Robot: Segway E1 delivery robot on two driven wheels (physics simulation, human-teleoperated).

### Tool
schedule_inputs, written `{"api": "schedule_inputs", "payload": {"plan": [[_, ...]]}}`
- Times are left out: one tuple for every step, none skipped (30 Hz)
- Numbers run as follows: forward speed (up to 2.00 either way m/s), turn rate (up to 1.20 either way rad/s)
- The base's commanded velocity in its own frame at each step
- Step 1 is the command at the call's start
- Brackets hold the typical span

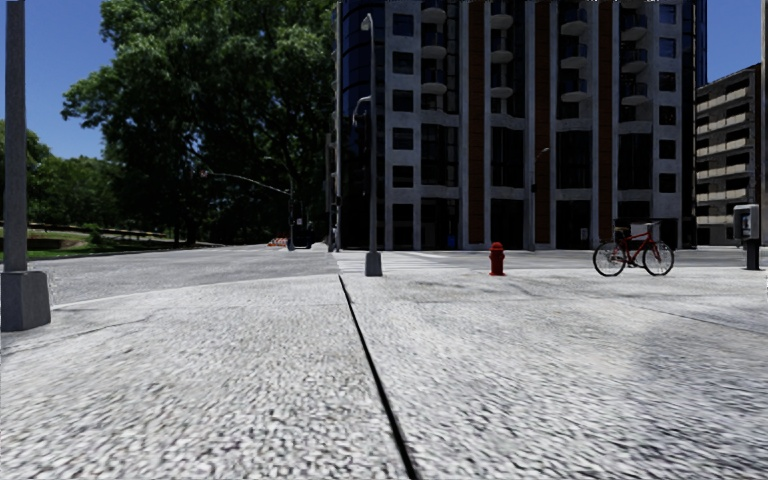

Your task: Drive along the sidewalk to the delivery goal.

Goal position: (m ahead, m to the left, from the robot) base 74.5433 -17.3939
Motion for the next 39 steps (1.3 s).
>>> {"api": "schedule_inputs", "payload": {"plan": [[2.0,-0.31],[2.0,-0.31],[2.0,-0.31],[2.0,-0.31],[2.0,-0.31],[2.0,-0.31],[2.0,-0.31],[2.0,-0.31],[2.0,-0.31],[2.0,-0.31],[2.0,-0.31],[2.0,-0.31],[2.0,-0.31],[2.0,-0.31],[2.0,-0.31],[2.0,-0.31],[2.0,-0.31],[2.0,-0.31],[2.0,-0.31],[2.0,-0.31],[2.0,-0.31],[2.0,-0.31],[2.0,-0.31],[2.0,-0.31],[2.0,-0.31],[2.0,-0.31],[2.0,-0.31],[2.0,-0.31],[2.0,-0.13],[2.0,0.0],[2.0,0.0],[2.0,0.0],[2.0,0.0],[2.0,0.0],[2.0,0.0],[2.0,0.0],[2.0,0.0],[2.0,0.0],[2.0,0.0]]}}
